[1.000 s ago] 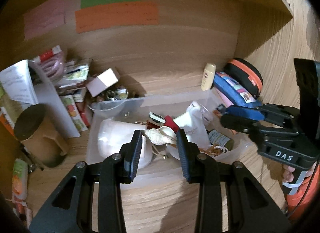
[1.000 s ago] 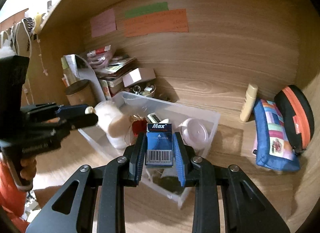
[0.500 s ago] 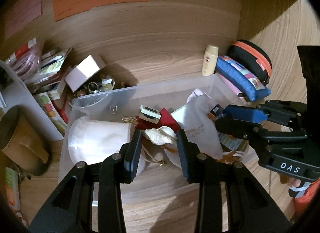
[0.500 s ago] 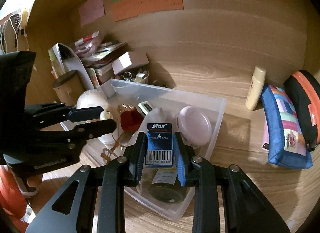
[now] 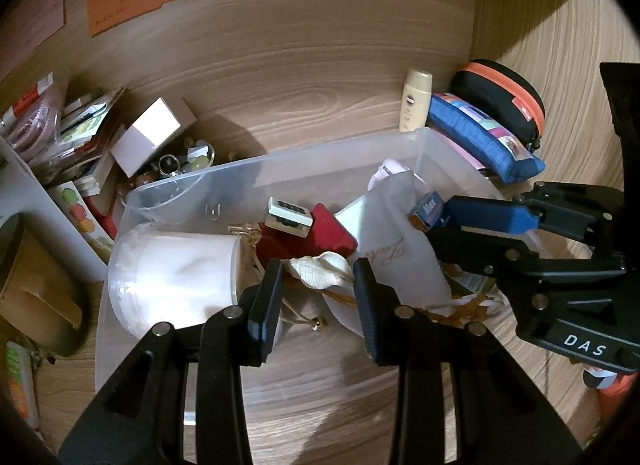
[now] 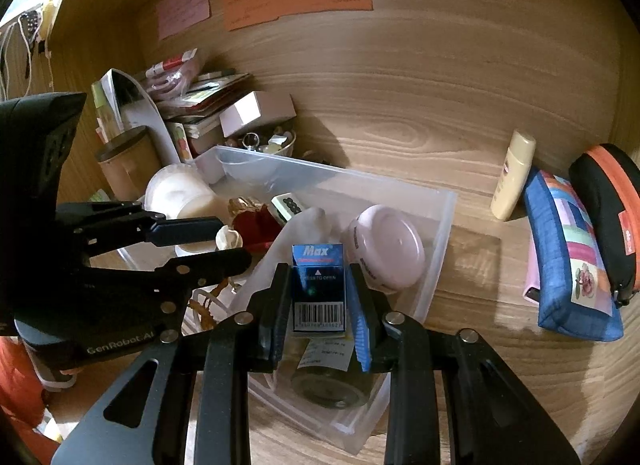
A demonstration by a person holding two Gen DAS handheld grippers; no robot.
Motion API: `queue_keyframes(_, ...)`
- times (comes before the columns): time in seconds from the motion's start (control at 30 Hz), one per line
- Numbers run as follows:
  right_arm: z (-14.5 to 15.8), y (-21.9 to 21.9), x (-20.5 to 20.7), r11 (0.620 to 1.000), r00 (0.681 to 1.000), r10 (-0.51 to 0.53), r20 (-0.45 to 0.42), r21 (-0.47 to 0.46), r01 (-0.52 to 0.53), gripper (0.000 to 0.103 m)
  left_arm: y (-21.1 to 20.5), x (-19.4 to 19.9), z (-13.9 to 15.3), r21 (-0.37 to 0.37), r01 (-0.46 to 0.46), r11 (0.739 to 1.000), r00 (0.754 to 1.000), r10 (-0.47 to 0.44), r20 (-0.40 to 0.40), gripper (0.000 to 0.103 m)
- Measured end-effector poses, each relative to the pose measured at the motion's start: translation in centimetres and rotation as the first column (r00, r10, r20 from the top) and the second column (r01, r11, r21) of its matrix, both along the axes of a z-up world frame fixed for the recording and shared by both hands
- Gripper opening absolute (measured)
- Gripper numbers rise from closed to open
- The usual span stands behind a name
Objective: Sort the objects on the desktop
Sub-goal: 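Open the right gripper to drop the Max pack while the left releases the shell into the bin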
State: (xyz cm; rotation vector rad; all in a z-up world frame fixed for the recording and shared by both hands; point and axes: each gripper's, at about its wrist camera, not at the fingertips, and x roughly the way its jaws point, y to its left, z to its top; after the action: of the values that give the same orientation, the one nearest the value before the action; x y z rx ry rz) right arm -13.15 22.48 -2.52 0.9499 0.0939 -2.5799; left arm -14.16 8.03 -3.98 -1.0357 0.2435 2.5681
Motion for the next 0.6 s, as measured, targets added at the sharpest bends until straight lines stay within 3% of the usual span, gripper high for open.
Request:
queue_keyframes(0.4,0.0,0.1,0.1,1.0,1.0,0.009,-0.01,-0.011,-0.009,0.026,0.0,0.6,0.3,-0.018,0.002,1.0,0.999,-0.003,-0.038,0.04)
queue_keyframes(0.6,0.5,0.6,0.5,1.0,0.999,0.003,-0.04,-0.021,-0.003,0.04,0.1,1.3,0.7,-0.015,0.015,1.0,0.998,-0.015,-0.062,0.051)
